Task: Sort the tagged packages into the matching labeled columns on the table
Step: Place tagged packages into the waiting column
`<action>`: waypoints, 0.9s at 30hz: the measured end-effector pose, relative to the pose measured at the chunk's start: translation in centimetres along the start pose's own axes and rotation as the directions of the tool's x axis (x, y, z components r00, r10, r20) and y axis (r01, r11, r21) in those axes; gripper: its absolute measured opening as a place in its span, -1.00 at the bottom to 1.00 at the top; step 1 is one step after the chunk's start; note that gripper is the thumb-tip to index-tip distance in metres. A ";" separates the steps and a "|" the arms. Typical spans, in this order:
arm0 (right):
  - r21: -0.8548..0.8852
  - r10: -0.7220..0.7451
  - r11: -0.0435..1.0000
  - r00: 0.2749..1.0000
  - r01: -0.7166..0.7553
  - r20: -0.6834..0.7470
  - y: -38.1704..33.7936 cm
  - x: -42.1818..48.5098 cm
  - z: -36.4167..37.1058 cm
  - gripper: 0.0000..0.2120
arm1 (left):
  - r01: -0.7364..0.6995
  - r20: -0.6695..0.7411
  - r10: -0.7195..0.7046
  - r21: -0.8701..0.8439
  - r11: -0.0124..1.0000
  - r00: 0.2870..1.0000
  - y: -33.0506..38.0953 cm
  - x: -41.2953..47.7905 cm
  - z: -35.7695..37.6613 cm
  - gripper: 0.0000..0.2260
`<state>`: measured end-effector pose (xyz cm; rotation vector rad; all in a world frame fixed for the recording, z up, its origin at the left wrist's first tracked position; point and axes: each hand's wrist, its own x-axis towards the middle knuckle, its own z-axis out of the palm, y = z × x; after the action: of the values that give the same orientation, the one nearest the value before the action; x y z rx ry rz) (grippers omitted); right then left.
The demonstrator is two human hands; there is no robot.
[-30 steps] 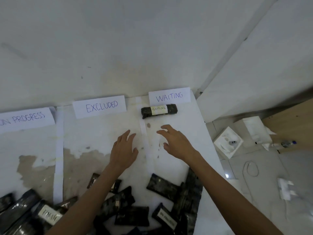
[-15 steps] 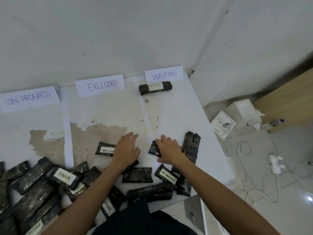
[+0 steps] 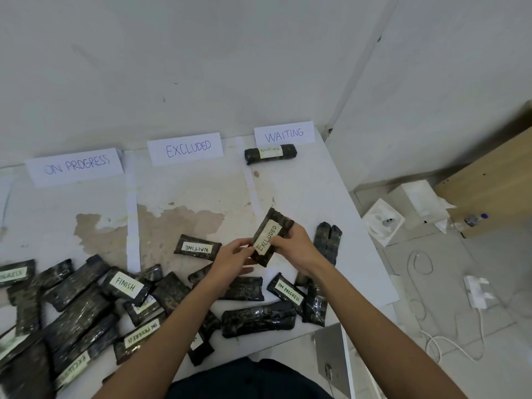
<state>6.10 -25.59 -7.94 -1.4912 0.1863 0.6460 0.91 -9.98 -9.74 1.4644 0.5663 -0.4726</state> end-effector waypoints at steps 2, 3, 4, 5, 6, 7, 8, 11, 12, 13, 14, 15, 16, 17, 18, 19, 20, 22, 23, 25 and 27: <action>0.103 0.011 0.995 1.000 -0.012 0.008 0.2 -0.5 0.4 -0.70 | -0.015 0.009 0.016 -0.051 0.999 1.000 0.2 -0.5 0.2 -0.82; 0.132 0.009 0.991 1.000 -0.009 0.006 0.2 -0.6 0.4 -0.69 | -0.029 0.008 0.030 -0.048 0.998 1.000 0.2 -0.7 0.3 -0.84; 0.144 0.004 0.990 1.000 -0.004 0.001 0.2 -0.7 0.5 -0.70 | -0.041 0.010 0.041 -0.041 0.998 0.999 0.2 -0.8 0.3 -0.85; 0.145 -0.003 0.989 1.000 0.004 -0.011 0.1 -0.9 0.5 -0.70 | -0.049 0.015 0.050 -0.031 0.998 0.999 0.1 -0.9 0.2 -0.84; 0.124 -0.013 0.992 0.999 0.017 -0.030 0.0 -1.0 0.5 -0.68 | -0.056 0.017 0.057 -0.020 0.998 0.998 0.2 -1.0 0.0 -0.82; 0.074 -0.029 0.997 0.998 0.033 -0.053 -0.1 -1.0 0.4 -0.63 | -0.068 0.011 0.068 0.005 0.998 0.998 0.3 -1.0 -0.3 -0.80; -0.018 -0.052 0.999 0.996 0.051 -0.073 -0.2 -1.2 0.3 -0.56 | -0.091 -0.004 0.091 0.045 0.995 0.996 0.4 -1.0 -0.7 -0.78; -0.506 -0.222 0.841 0.975 0.192 0.001 -0.2 -1.4 -0.2 -0.34 | -0.190 -0.045 0.208 0.257 0.948 0.977 0.8 -1.1 -2.0 -0.74; -0.659 -0.280 0.704 0.956 0.265 0.086 -0.2 -1.3 -0.3 -0.32 | -0.210 -0.045 0.236 0.318 0.925 0.971 0.9 -1.2 -2.5 -0.73; -0.771 -0.321 0.536 0.928 0.345 0.192 -0.1 -1.1 -0.2 -0.33 | -0.220 -0.043 0.253 0.367 0.904 0.967 1.0 -1.3 -2.9 -0.73; -0.835 -0.337 0.363 0.893 0.414 0.297 -0.2 -1.0 0.0 -0.36 | -0.225 -0.040 0.263 0.407 0.885 0.964 1.1 -1.4 -3.2 -0.72; -0.859 -0.334 0.214 0.861 0.465 0.383 -0.3 -0.9 0.3 -0.38 | -0.223 -0.043 0.269 0.439 0.870 0.962 1.1 -1.5 -3.5 -0.72; -0.860 -0.325 0.101 0.833 0.501 0.448 -0.5 -0.7 0.7 -0.40 | -0.219 -0.050 0.271 0.458 0.861 0.961 1.0 -1.6 -3.9 -0.72; -0.852 -0.318 0.022 0.812 0.523 0.490 -0.7 -0.5 1.1 -0.41 | -0.215 -0.062 0.275 0.468 0.857 0.959 1.0 -1.7 -4.2 -0.71; -0.844 -0.317 -0.027 0.796 0.535 0.515 -0.8 -0.2 1.5 -0.42 | -0.214 -0.074 0.281 0.472 0.855 0.957 1.0 -1.7 -4.6 -0.71; -0.837 -0.324 -0.060 0.782 0.545 0.532 -1.0 0.1 1.9 -0.43 | -0.217 -0.084 0.289 0.475 0.853 0.954 1.0 -1.7 -5.0 -0.71; -0.833 -0.329 -0.079 0.774 0.548 0.541 -1.2 0.5 2.3 -0.45 | -0.221 -0.088 0.298 0.482 0.848 0.950 1.1 -1.6 -5.3 -0.71; -0.829 -0.339 -0.091 0.766 0.551 0.546 -1.7 1.4 2.8 -0.47 | -0.221 -0.113 0.318 0.503 0.836 0.941 1.4 -1.2 -5.9 -0.69; -0.830 -0.341 -0.088 0.766 0.551 0.544 -2.0 1.9 3.0 -0.48 | -0.213 -0.138 0.326 0.518 0.829 0.935 1.6 -0.9 -6.3 -0.67; -0.845 -0.338 -0.072 0.784 0.530 0.521 -2.6 3.1 3.4 -0.48 | -0.209 -0.180 0.370 0.571 0.794 0.912 2.0 -0.2 -7.4 -0.63; -0.871 -0.330 -0.044 0.816 0.489 0.475 -3.1 4.6 3.7 -0.49 | -0.220 -0.184 0.441 0.664 0.715 0.879 2.2 1.0 -8.6 -0.60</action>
<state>10.41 -20.61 -7.17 -2.6700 -1.0841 0.2626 2.43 -1.19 -8.80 2.2792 0.3932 -0.1085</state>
